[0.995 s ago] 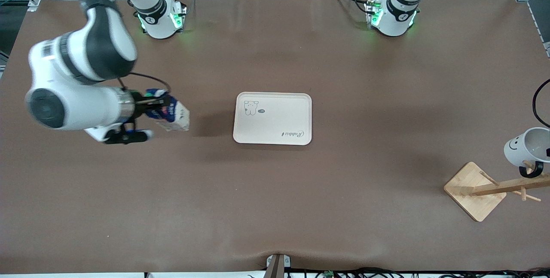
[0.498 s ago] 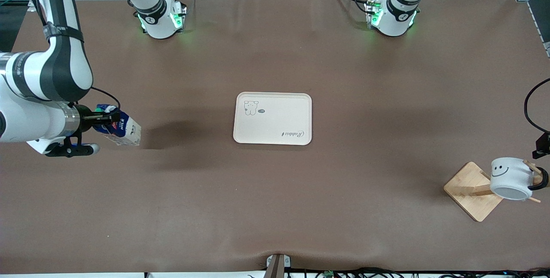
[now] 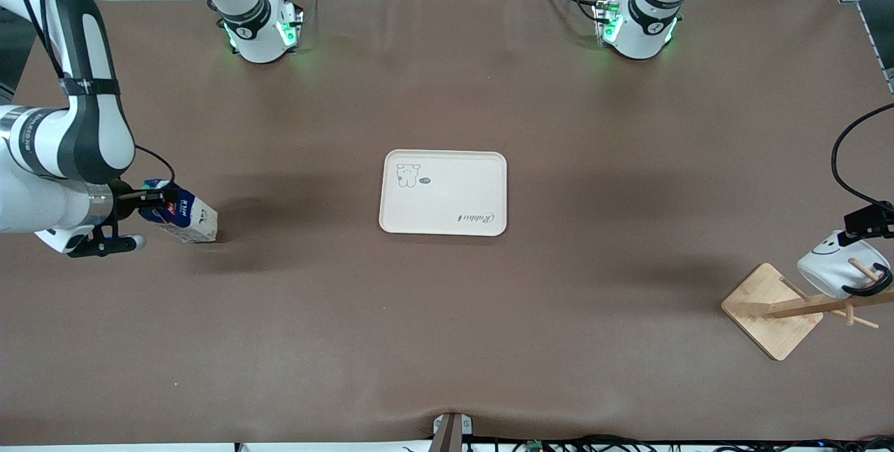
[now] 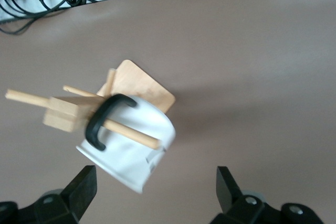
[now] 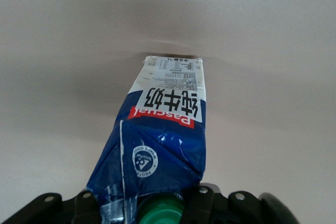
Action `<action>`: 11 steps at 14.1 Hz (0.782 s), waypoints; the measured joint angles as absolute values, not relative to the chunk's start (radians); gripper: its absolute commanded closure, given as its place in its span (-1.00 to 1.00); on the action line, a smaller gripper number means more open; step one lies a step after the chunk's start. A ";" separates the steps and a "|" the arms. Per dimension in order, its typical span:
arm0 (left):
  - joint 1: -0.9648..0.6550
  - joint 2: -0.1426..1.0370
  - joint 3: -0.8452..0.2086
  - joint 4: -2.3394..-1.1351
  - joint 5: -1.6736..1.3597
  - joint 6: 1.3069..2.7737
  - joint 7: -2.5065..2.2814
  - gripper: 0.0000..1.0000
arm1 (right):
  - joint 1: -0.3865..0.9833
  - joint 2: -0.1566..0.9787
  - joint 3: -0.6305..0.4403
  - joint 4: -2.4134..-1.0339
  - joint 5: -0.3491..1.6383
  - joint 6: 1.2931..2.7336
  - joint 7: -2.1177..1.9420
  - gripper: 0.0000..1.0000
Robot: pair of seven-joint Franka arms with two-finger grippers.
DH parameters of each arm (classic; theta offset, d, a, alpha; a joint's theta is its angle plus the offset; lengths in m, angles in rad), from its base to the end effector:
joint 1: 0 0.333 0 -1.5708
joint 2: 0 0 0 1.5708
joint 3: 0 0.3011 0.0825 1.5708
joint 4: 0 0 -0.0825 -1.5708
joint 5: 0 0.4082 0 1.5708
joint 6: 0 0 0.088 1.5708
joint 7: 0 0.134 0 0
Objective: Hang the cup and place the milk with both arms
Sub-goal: 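Hang the mug handle on the stand peg while the right gripper carries milk, then lower the milk onto the table while the left gripper releases and rises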
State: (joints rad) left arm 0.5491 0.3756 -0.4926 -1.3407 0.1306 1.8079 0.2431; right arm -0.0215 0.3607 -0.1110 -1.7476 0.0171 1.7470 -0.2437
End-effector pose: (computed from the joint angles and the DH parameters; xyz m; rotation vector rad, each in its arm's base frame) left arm 0.6900 0.1044 0.5045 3.1003 -0.2605 0.2175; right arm 0.6066 -0.0761 0.2922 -3.0446 -0.1602 0.5503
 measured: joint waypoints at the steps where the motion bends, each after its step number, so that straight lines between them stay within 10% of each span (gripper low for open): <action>1: 0.547 0.358 -0.511 -1.341 0.131 1.783 0.185 -1.00 | -0.023 0.361 -0.111 -1.751 0.017 1.750 -0.245 1.00; 4: 0.544 0.313 -0.551 -1.340 0.131 1.715 0.060 -1.00 | -0.041 0.361 -0.110 -1.770 0.017 1.788 -0.245 1.00; 8: 0.544 0.263 -0.600 -1.340 0.131 1.627 -0.079 -1.00 | -0.067 0.356 -0.110 -1.815 0.019 1.847 -0.250 0.09; 9: 0.544 0.250 -0.617 -1.340 0.131 1.612 -0.103 -1.00 | -0.068 0.355 -0.110 -1.817 0.019 1.852 -0.250 -0.79; 11: 0.543 0.228 -0.653 -1.340 0.131 1.587 -0.141 -1.00 | -0.068 0.355 -0.109 -1.818 0.019 1.855 -0.250 -1.00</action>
